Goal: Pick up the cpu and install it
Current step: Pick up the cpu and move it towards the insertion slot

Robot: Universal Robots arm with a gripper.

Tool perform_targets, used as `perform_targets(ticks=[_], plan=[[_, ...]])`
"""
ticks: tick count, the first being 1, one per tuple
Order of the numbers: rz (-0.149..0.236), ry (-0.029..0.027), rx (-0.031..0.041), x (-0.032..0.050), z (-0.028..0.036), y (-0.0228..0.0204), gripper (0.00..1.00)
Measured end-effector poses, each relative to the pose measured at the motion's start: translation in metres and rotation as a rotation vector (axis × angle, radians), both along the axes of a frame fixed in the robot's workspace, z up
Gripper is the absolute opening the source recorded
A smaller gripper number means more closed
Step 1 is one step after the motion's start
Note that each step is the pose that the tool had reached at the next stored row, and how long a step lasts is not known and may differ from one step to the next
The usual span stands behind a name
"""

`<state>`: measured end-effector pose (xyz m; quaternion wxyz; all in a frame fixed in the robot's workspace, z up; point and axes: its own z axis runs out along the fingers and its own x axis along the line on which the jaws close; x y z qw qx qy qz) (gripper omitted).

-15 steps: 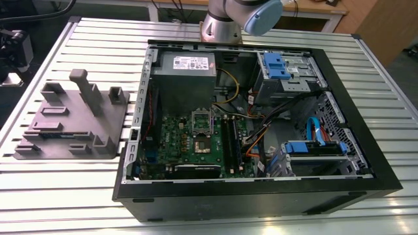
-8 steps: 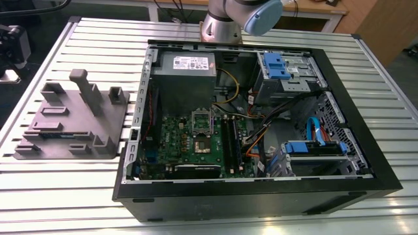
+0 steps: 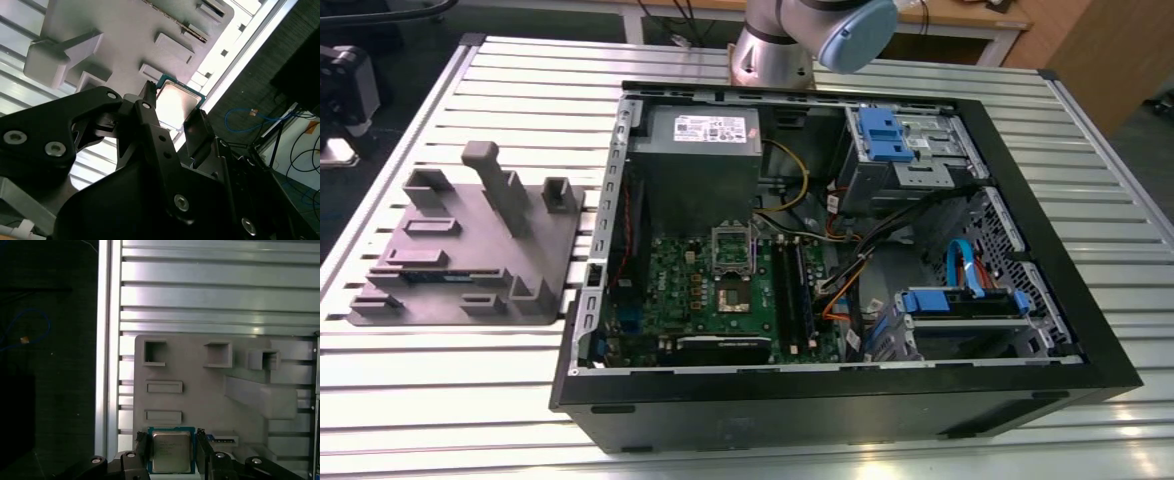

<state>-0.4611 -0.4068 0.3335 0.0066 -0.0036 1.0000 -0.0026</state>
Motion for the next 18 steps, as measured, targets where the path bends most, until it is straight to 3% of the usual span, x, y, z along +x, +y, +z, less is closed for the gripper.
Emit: perform_targets(ticks=[18], plan=[[0.000, 0.0000, 0.0000, 0.0000, 0.0167, 0.0000, 0.47]])
